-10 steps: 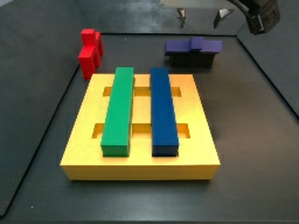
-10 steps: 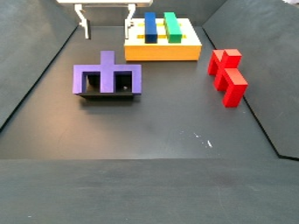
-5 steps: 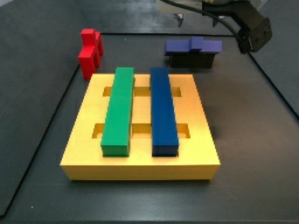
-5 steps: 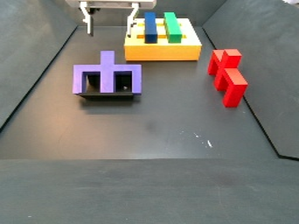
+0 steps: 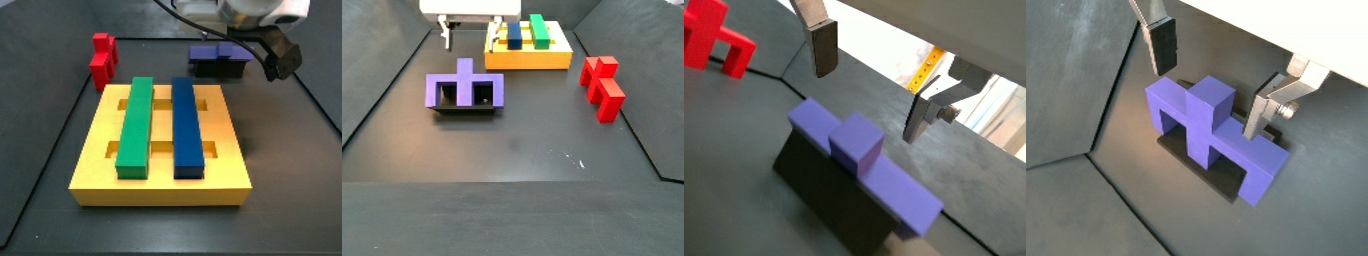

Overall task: Pick up the purple object. Move up. Place the purple object on the fixture. Regrasp the purple object. Move to above the board. Insert the purple object.
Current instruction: Regrasp the purple object.

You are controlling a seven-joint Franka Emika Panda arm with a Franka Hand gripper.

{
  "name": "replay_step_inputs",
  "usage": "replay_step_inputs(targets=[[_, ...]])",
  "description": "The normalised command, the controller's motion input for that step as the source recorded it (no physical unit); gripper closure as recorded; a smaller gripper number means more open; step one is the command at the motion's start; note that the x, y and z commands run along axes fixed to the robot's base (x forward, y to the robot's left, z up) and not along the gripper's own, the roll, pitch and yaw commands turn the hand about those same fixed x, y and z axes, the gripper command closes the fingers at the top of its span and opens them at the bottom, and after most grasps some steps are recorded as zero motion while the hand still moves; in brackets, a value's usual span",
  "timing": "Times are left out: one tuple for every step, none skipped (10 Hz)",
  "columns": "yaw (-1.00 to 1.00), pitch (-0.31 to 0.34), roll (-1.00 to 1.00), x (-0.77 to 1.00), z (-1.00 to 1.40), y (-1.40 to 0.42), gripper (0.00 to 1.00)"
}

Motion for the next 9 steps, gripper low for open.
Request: replay_step_inputs(targets=[[0.13, 0.000, 0.39, 0.27, -0.21, -0.06, 0.00], [0.13, 0.000, 0.45, 0.32, -0.20, -0.05, 0.00], [0.12, 0.000, 0.22, 0.26, -0.35, 0.00, 0.00], [0.13, 0.000, 0.00, 0.03, -0.37, 0.10, 0.00], [0.10, 0.000, -0.14, 0.00, -0.23, 0.16, 0.00], [0.00, 0.037, -0.01, 0.08, -0.09, 0.13, 0.00], [0.00, 0.077, 0.00, 0.11, -0.02, 0.12, 0.00], [0.00, 0.103, 0.00, 0.15, -0.06, 0.10, 0.00], [0.00, 0.089, 0.15, 0.14, -0.10, 0.01, 0.00]])
